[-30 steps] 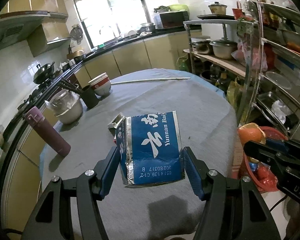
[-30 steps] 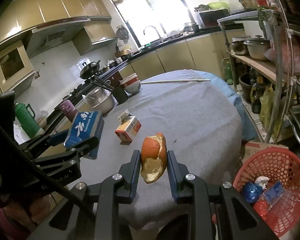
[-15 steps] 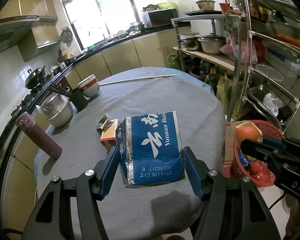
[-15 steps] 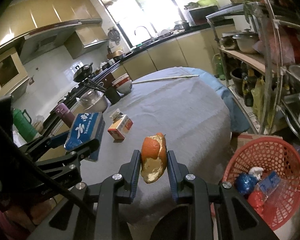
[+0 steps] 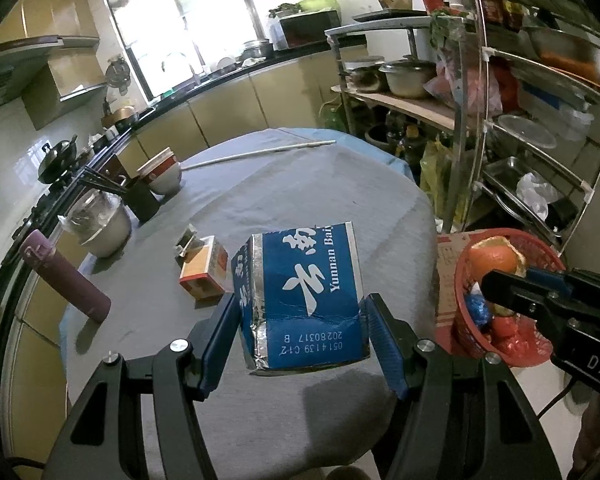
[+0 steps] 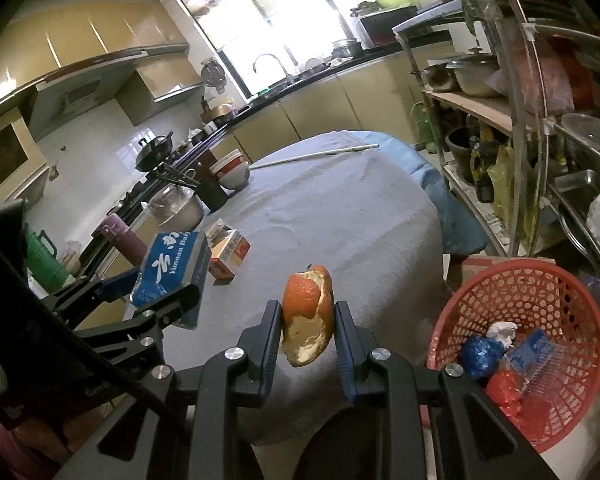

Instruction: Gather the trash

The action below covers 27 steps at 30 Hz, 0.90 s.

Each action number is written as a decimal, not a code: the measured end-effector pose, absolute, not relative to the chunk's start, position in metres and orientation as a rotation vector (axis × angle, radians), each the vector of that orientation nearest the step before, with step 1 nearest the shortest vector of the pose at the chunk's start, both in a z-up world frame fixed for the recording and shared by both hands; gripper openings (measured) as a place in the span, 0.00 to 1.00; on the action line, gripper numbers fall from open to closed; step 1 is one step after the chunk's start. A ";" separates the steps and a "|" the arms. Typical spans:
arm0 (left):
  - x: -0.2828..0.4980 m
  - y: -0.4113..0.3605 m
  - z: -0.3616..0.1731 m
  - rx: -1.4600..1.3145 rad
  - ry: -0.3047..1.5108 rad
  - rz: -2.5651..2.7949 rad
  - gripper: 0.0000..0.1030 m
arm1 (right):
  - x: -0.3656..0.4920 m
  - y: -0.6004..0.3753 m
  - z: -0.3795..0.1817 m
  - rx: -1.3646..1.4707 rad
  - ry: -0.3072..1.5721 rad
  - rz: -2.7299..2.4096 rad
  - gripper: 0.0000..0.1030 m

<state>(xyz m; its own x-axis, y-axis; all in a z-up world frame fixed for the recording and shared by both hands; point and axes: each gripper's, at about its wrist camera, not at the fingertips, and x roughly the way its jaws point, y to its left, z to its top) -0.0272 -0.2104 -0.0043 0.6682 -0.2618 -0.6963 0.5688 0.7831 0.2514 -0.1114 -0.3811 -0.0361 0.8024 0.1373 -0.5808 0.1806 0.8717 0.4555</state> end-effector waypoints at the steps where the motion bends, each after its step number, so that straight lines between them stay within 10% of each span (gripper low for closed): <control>1: -0.028 -0.211 -0.005 0.483 0.692 -0.491 0.64 | -0.112 -0.382 -0.037 0.523 0.647 -0.025 0.27; 27: -0.048 -0.254 -0.030 0.583 0.726 -0.587 0.64 | -0.149 -0.431 -0.073 0.635 0.686 -0.150 0.28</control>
<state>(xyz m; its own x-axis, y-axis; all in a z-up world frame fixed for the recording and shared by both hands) -0.0481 -0.2543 -0.0300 0.6067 -0.2842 -0.7424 0.6663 0.6911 0.2800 -0.1495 -0.4313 -0.0729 0.7715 0.0737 -0.6320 0.3302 0.8027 0.4967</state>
